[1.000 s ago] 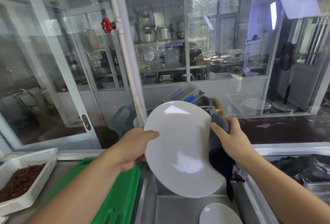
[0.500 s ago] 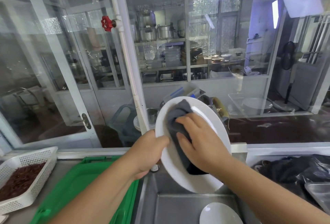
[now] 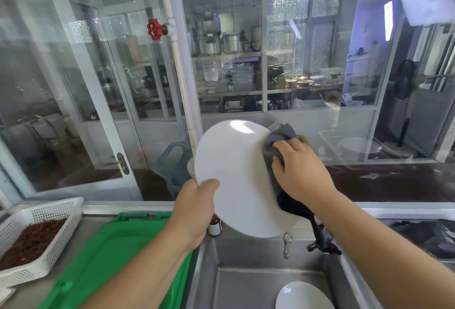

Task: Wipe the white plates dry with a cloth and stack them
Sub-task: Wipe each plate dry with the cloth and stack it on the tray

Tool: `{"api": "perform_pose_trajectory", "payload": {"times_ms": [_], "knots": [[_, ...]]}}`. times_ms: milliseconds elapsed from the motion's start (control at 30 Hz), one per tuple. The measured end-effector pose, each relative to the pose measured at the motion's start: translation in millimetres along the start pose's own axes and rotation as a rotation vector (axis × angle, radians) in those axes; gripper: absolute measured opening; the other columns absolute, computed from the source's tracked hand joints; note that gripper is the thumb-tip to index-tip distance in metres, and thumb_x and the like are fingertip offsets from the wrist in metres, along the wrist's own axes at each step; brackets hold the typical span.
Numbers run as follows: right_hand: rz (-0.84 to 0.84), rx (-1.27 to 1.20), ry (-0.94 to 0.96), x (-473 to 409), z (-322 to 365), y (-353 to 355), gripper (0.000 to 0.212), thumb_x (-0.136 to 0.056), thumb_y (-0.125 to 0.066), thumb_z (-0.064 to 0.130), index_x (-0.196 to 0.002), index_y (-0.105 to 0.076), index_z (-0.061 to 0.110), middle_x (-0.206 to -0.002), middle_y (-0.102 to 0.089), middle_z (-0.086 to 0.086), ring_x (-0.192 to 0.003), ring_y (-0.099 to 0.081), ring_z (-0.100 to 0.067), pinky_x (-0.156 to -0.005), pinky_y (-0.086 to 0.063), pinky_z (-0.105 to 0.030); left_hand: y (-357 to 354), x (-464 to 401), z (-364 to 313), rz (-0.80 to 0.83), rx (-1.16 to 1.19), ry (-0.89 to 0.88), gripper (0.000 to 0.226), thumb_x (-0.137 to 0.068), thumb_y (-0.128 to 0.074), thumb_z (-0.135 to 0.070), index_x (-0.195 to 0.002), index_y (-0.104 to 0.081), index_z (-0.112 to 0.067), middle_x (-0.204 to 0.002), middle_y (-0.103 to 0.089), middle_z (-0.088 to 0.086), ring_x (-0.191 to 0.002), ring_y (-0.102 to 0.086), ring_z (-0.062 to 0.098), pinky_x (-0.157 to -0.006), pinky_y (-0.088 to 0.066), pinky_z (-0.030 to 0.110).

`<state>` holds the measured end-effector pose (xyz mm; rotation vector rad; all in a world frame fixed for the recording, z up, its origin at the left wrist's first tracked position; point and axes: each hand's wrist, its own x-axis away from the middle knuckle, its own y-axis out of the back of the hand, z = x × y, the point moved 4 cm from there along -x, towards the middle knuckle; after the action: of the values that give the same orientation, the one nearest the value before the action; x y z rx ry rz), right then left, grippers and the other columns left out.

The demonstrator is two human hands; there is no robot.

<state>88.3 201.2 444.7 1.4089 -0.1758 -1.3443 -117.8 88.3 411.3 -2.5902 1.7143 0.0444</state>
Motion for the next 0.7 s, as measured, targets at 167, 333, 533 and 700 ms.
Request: {"api": "perform_pose_trajectory", "payload": {"times_ms": [167, 333, 533, 700], "knots": [[0.064, -0.104, -0.108, 41, 12, -21, 0.032, -0.095, -0.056, 0.030, -0.124, -0.065, 0.021, -0.106, -0.065, -0.006, -0.089, -0.063, -0.033, -0.068, -0.043, -0.036, 0, -8, 5, -0.142, 0.024, -0.004, 0.026, -0.076, -0.057, -0.033, -0.084, -0.081, -0.038, -0.091, -0.081, -0.009, -0.097, -0.074, 0.020, -0.083, -0.054, 0.039], [0.118, -0.305, -0.100, 82, 56, -32, 0.045, -0.088, -0.041, 0.048, -0.124, -0.062, 0.031, -0.099, -0.053, 0.013, -0.081, -0.052, -0.012, -0.068, -0.038, -0.027, -6, -7, 15, -0.190, 0.012, -0.006, 0.026, -0.076, -0.056, -0.031, -0.087, -0.079, -0.025, -0.093, -0.081, 0.002, -0.103, -0.074, 0.037, -0.089, -0.059, 0.052], [0.108, -0.423, 0.019, 87, 82, -26, 0.043, -0.091, -0.041, 0.048, -0.123, -0.062, 0.027, -0.109, -0.062, 0.007, -0.091, -0.058, -0.014, -0.073, -0.044, -0.026, -11, 1, 26, -0.099, 0.028, 0.032, 0.030, -0.085, -0.059, -0.033, -0.103, -0.083, -0.029, -0.101, -0.083, 0.002, -0.099, -0.079, 0.023, -0.091, -0.063, 0.046], [0.058, -0.329, -0.012, 80, 48, -35, 0.029, -0.096, -0.054, 0.035, -0.121, -0.062, 0.022, -0.114, -0.062, 0.001, -0.094, -0.057, -0.017, -0.073, -0.035, -0.025, -4, 6, 22, -0.105, 0.044, 0.022, 0.025, -0.079, -0.059, -0.032, -0.087, -0.082, -0.039, -0.094, -0.083, -0.001, -0.092, -0.075, 0.023, -0.084, -0.055, 0.041]]}}
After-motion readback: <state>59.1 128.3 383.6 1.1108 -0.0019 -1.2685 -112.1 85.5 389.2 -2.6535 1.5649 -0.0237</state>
